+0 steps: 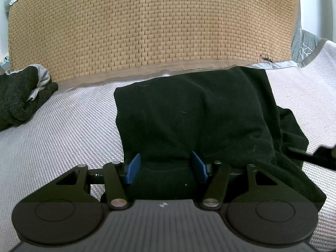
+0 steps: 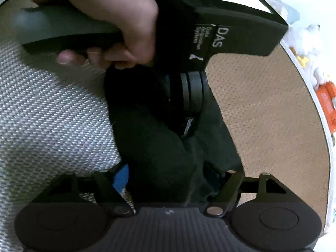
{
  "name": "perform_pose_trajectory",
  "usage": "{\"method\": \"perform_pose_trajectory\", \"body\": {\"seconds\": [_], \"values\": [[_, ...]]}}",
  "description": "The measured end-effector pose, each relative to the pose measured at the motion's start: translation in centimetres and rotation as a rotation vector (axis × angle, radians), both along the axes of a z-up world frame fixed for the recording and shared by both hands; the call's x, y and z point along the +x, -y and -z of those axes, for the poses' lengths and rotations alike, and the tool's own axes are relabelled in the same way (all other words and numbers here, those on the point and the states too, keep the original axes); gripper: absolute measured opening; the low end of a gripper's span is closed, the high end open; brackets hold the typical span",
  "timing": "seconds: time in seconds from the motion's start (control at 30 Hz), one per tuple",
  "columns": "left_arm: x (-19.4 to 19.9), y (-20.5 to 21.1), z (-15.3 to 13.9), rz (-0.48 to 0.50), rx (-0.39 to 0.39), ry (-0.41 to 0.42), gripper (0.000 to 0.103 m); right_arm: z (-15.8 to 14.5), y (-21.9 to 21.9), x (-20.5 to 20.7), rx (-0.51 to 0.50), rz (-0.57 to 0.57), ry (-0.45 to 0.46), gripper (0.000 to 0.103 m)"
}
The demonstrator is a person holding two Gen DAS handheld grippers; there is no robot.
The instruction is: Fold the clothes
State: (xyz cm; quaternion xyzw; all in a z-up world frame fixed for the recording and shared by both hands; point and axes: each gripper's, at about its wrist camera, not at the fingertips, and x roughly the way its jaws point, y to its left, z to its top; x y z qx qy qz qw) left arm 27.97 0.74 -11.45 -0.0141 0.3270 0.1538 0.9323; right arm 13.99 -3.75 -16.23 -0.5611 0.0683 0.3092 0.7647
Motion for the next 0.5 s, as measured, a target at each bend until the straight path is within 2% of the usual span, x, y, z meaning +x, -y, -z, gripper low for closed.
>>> {"method": "perform_pose_trajectory", "body": {"seconds": [0.07, 0.17, 0.27, 0.3, 0.4, 0.5], "values": [[0.0, -0.1, 0.0, 0.0, -0.007, -0.001, 0.059, 0.0, -0.3, 0.0, 0.008, -0.003, 0.041, 0.076], [0.0, -0.1, 0.0, 0.005, -0.011, -0.002, 0.059, 0.0, -0.7, 0.0, -0.003, -0.01, 0.047, 0.076], [0.1, 0.0, 0.0, 0.007, -0.009, -0.008, 0.059, -0.5, -1.8, 0.8, -0.035, -0.015, 0.015, 0.077], [0.1, 0.0, 0.0, 0.005, -0.011, -0.009, 0.059, -0.5, -2.2, 1.1, -0.045, -0.023, 0.021, 0.081], [0.0, 0.0, 0.0, 0.009, -0.015, -0.012, 0.059, -1.0, -3.1, 2.2, -0.053, -0.022, -0.008, 0.086], [0.0, 0.0, 0.0, 0.018, -0.015, -0.015, 0.058, -1.1, -3.9, 2.8, -0.055, -0.039, -0.022, 0.086]]}}
